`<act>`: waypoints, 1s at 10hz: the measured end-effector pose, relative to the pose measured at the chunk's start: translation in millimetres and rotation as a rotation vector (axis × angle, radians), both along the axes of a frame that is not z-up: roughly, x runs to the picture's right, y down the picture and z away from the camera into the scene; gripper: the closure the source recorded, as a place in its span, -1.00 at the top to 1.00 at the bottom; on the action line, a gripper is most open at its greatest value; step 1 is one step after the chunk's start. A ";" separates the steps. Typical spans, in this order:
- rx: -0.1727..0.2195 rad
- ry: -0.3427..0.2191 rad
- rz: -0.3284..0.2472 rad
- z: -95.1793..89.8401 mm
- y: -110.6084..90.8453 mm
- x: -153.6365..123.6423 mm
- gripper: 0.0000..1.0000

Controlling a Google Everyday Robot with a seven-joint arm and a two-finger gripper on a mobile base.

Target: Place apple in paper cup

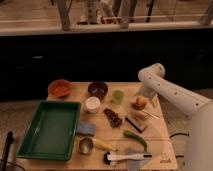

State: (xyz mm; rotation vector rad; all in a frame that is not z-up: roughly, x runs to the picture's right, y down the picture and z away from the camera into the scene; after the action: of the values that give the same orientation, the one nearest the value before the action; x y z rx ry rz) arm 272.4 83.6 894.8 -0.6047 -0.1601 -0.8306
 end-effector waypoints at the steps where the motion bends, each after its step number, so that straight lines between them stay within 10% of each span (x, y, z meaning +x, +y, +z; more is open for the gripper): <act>1: -0.005 -0.007 0.007 3.3 2.0 1.0 0.60; 4: -0.013 -0.021 0.016 12.4 7.2 2.2 0.51; 10: -0.036 -0.050 0.025 27.3 14.2 -0.1 -0.82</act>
State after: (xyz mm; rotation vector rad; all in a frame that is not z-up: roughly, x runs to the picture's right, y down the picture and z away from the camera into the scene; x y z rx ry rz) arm 272.3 97.9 922.1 -0.6147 -0.2279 -0.8204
